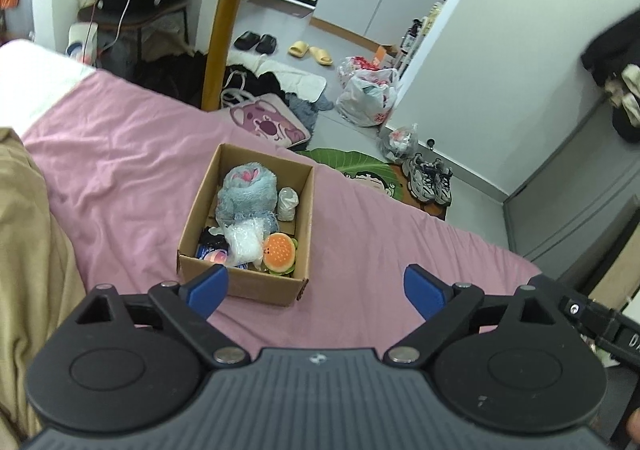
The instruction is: Organize soft objects
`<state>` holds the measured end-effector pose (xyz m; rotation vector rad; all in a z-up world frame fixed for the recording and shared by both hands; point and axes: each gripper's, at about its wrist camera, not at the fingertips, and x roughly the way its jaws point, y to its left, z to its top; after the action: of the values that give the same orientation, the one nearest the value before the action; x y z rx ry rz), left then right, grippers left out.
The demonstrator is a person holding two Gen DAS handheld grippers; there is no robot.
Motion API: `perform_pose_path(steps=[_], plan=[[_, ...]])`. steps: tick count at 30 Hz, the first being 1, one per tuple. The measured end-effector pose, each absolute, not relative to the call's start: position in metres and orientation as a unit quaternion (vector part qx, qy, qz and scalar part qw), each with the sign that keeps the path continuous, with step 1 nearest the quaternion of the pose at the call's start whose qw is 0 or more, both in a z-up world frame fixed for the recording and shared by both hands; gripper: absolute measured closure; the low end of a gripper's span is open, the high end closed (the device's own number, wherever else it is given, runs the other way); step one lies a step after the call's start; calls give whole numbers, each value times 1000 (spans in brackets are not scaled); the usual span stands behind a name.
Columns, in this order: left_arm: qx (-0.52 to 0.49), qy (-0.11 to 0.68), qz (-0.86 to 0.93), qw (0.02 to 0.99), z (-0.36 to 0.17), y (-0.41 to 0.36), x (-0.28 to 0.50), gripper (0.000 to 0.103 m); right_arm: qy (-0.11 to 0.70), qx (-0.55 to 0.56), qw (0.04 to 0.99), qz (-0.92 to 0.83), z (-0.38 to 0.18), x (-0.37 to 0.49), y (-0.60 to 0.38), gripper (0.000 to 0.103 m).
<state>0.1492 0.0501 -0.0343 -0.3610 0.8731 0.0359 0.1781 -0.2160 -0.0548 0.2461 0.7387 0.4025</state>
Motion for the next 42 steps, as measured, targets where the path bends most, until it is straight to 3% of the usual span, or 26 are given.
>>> perform_pose_path(steps=[13,42], plan=[[-111,404,0,908,-14,28,102,1,340,103,916,186,-35,127,-227,0],[-57,373,-2,926,9,-2,43,1,316,84,925,195,-26,68,-244,0]])
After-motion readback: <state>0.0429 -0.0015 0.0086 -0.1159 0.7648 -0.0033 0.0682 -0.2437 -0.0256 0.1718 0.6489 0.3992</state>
